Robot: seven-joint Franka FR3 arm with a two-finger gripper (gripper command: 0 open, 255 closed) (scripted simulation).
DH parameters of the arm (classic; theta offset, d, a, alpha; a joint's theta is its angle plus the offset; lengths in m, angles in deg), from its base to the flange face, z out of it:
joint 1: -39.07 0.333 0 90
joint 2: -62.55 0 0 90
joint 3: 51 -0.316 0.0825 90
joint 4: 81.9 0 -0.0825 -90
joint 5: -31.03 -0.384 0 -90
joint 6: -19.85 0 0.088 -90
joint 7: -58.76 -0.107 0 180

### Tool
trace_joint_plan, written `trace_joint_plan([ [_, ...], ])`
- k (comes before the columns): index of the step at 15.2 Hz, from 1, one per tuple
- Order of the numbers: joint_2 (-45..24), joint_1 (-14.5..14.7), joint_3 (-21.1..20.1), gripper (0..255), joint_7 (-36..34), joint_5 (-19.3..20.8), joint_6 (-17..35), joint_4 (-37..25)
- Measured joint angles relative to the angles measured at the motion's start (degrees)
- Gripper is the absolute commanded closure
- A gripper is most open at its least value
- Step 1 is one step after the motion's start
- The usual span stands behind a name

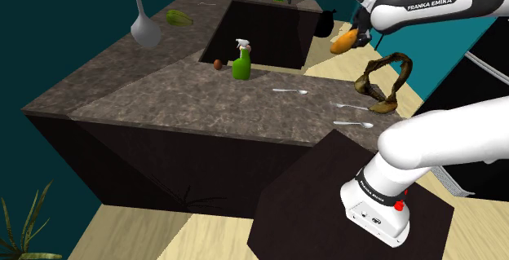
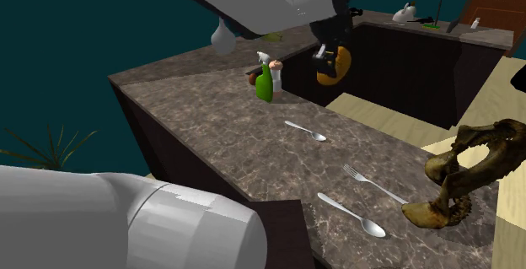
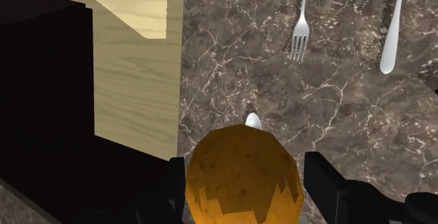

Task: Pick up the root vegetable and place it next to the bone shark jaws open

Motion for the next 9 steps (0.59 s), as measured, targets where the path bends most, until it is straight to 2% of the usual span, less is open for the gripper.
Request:
trace_joint_plan([
  [5, 2.17, -1.36, 7.56, 255, 8.81, 0.22, 0.2, -0.38],
  [9, 1.77, -2.25, 10.29, 255, 10.64, 1.4, 3.12, 1.49],
])
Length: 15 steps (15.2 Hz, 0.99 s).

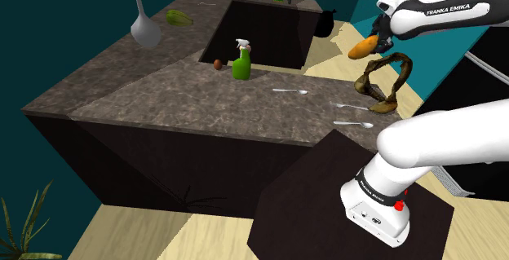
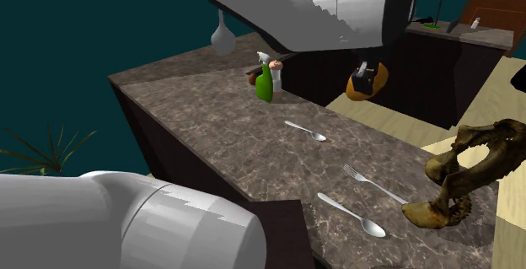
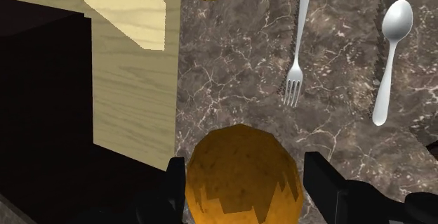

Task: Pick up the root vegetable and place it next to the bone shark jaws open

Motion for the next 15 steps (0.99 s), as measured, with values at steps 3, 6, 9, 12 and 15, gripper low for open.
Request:
trace_joint_plan([
  [3, -0.86, -0.52, 0.66, 255, -0.4, 0.92, 2.43, 1.57],
  [6, -2.14, -1.08, 1.03, 255, -1.31, 1.98, 5.25, 3.22],
  [9, -3.6, -1.59, 1.67, 255, -1.86, 2.94, 7.96, 4.48],
  [12, -5.54, -2.21, 2.19, 255, -2.74, 4.11, 11.2, 5.83],
  [15, -7.61, -2.91, 2.56, 255, -3.74, 5.31, 14.42, 7.05],
])
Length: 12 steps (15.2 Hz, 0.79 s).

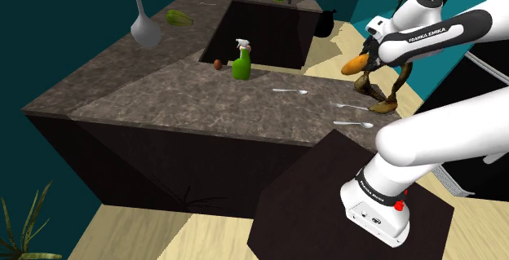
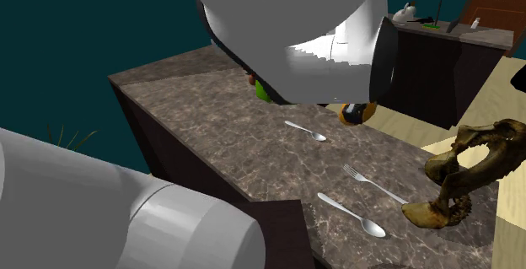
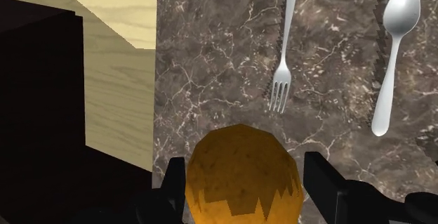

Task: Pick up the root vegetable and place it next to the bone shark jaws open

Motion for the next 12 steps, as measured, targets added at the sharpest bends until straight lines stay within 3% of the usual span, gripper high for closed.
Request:
trace_joint_plan([
  [12, -10.87, -4.17, -0.13, 255, -5.15, 5.59, 13.63, 2.73],
])
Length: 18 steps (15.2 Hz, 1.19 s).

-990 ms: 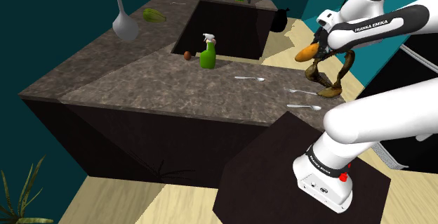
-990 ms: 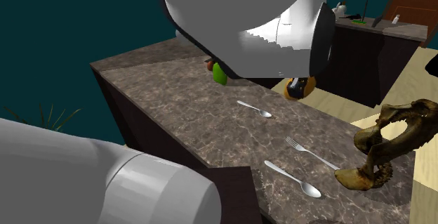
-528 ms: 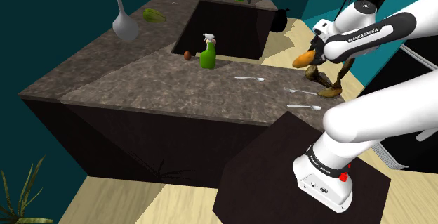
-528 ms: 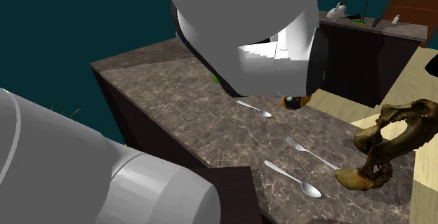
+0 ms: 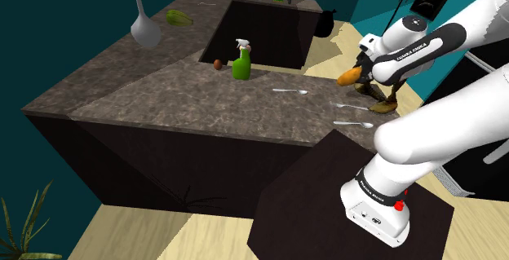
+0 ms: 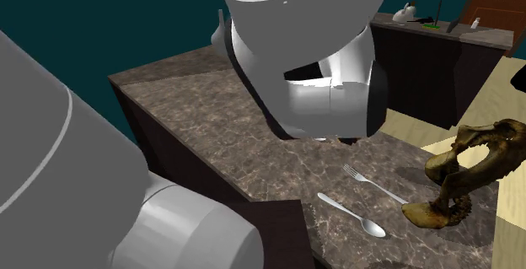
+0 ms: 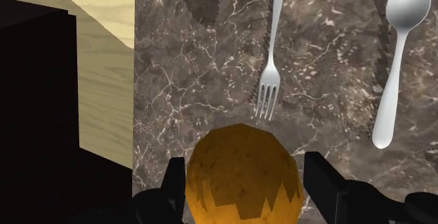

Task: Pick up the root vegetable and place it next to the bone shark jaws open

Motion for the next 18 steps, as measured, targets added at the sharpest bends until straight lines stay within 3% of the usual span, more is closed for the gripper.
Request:
trace_joint_plan([
  [6, -6.85, -5.89, -3.9, 255, -5.91, 5.82, 7.13, -0.16],
  [8, -9.85, -11.79, -8.69, 255, -11.38, 11.39, 10.0, -0.91],
  [9, -11.38, -16.07, -12.35, 255, -15.51, 15.62, 11.22, -1.87],
  [10, -13.2, -22.62, -18.06, 255, -22.01, 22.26, 12.46, -3.77],
  [12, -17.32, -31.71, -26.82, 255, -43.3, 43.98, 13.57, -11.32],
  [14, -20.23, -34.82, -32.76, 255, -75.1, 73.95, 14.0, -17.82],
  [15, -20.96, -36.02, -35.3, 255, -89.72, 87.11, 13.73, -18.96],
  [16, -22.53, -41.98, -43.37, 255, -102.81, 99.06, 13.05, -21.5],
  [17, -23.07, -45.72, -47.19, 255, -114.0, 107.21, 12.4, -21.42],
  [18, -24.1, -46.46, -48.28, 255, -118.19, 109.39, 11.57, -21.68],
])
